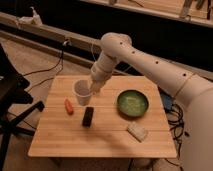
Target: Place the ceramic cup in the ceramic bowl
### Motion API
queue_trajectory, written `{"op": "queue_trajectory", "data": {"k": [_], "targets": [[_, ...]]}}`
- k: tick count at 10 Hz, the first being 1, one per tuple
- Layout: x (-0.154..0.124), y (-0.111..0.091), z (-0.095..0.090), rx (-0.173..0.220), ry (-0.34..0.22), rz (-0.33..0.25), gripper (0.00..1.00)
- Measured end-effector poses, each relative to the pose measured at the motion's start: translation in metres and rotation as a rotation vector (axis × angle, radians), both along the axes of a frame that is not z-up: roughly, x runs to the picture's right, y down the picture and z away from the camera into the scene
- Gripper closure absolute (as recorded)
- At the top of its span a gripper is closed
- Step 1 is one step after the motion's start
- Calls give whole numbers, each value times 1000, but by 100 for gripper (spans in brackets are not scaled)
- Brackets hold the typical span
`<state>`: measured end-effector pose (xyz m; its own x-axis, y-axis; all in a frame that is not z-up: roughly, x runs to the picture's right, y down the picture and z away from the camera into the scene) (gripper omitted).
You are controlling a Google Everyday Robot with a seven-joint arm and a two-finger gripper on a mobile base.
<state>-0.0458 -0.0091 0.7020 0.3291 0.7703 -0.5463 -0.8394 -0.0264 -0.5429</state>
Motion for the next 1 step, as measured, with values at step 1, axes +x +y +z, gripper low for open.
{"op": "queue_trajectory", "data": {"k": [1], "targets": [[0,-5,3,-4,8,8,73]]}}
